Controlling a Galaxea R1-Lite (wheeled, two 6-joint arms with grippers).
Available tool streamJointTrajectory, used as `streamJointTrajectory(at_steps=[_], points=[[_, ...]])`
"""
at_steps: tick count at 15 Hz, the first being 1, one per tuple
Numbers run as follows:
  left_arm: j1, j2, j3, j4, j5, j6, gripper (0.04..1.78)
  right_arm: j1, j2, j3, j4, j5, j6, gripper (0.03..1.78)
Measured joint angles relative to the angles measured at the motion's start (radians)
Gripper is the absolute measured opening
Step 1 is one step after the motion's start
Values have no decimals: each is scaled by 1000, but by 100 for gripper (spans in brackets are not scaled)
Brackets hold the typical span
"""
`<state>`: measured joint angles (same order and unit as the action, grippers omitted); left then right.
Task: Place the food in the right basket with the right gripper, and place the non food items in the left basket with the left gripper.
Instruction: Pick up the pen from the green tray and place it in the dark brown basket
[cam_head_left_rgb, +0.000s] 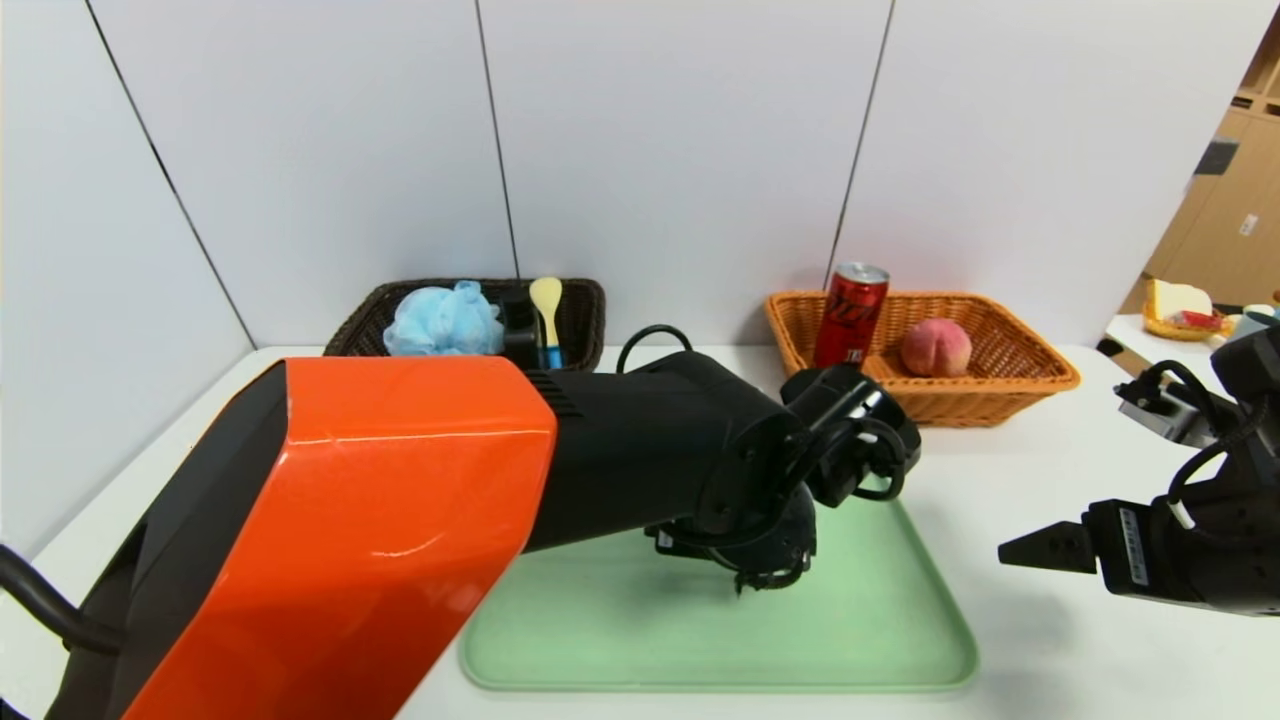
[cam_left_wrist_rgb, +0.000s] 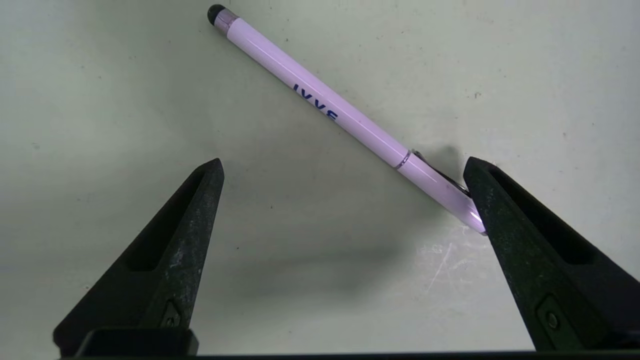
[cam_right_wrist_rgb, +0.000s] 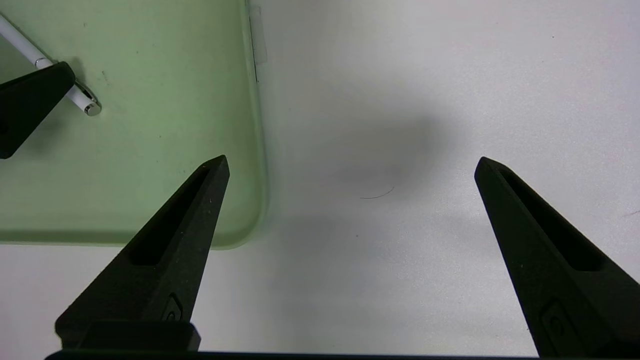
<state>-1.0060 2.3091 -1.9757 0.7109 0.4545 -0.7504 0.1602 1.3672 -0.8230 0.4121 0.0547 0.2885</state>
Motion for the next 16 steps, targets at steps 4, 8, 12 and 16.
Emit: streamJointTrajectory(at_steps=[4,8,12,16], points=[[1,9,0,-5,3,2,169,3,-18,7,0,15,0,170],[1,16,1,-5,5,1,107,4,-42,12,0,17,-1,170],[1,16,1,-2,5,-2,47,18,-66,14,0,20,-1,170],[1,15,1,4,5,-24,5,26,-87,24,0,23,0,170]])
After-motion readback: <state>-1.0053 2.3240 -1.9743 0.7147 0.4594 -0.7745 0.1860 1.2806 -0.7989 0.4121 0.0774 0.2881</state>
